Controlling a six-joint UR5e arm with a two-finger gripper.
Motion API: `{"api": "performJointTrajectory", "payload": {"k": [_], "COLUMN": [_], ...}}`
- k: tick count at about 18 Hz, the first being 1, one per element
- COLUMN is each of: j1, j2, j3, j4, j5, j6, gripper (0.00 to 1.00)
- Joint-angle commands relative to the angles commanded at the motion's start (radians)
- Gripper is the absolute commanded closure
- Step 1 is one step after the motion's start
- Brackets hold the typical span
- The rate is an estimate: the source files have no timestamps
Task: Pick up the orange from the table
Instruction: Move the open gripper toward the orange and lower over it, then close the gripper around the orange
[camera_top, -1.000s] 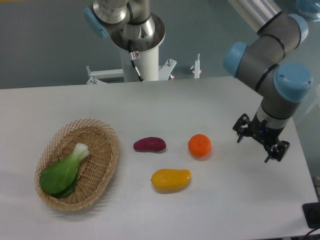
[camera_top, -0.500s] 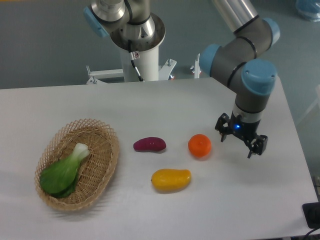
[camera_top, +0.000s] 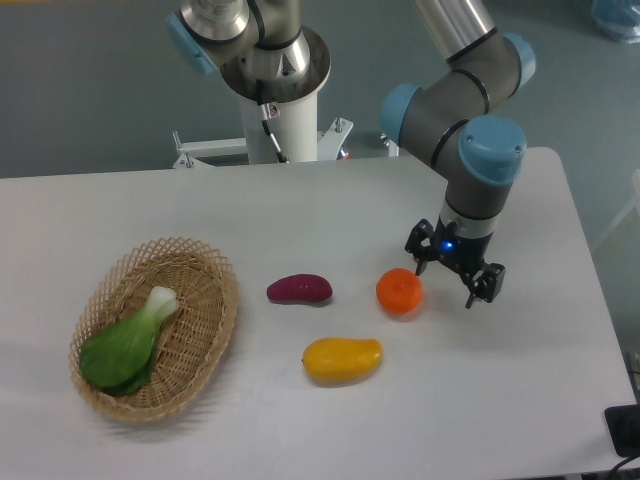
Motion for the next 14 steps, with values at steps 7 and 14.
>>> {"api": "performJointTrajectory", "payload": {"k": [7,14], "j1": [-0.028,-0.049], "j2": [-0.006,-0.024], "j3": [-0.029,-0.04], "j4": [0.0,0.003], "j5": [0.006,0.043], "j6": [-0.012,-0.02], "gripper": [0.0,0.0]}}
